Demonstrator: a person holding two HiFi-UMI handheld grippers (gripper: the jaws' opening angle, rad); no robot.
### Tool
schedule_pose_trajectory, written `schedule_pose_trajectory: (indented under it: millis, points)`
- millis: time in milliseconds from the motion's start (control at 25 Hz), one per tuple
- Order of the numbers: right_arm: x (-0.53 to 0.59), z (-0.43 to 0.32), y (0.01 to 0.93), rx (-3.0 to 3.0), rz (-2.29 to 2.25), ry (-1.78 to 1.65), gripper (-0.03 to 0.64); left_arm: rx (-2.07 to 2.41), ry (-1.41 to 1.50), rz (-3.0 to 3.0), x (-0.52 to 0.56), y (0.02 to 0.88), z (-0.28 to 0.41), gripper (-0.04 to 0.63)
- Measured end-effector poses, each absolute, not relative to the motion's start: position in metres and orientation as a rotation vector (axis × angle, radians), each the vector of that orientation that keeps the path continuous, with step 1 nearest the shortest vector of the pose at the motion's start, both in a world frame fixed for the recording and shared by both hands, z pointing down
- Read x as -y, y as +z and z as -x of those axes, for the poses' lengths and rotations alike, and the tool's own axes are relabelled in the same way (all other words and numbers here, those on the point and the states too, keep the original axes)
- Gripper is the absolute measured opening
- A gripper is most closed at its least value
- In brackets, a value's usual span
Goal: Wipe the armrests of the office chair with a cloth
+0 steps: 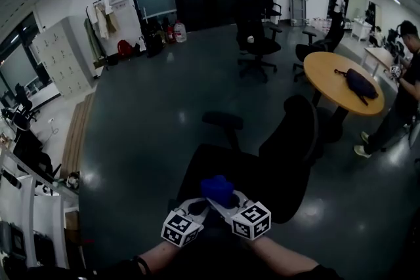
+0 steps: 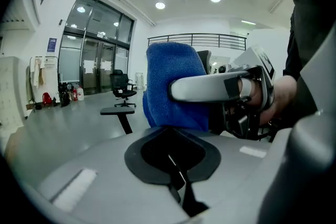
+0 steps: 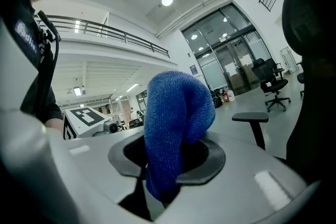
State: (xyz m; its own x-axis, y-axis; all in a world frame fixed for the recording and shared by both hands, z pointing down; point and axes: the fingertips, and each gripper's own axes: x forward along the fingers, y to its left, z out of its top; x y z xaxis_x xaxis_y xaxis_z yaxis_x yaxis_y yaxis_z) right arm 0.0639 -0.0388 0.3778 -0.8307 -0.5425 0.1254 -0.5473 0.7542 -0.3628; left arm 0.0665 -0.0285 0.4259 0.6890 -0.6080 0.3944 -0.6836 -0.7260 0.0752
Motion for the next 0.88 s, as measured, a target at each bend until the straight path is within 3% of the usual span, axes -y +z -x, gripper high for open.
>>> schedule_pose_trajectory:
  millis: [880]
  points:
    - [-0.059, -0.019, 0.366, 2.839, -1.015, 0.46, 0.135, 0.812, 0.32, -2.795, -0.068, 0.415, -0.027, 0.018]
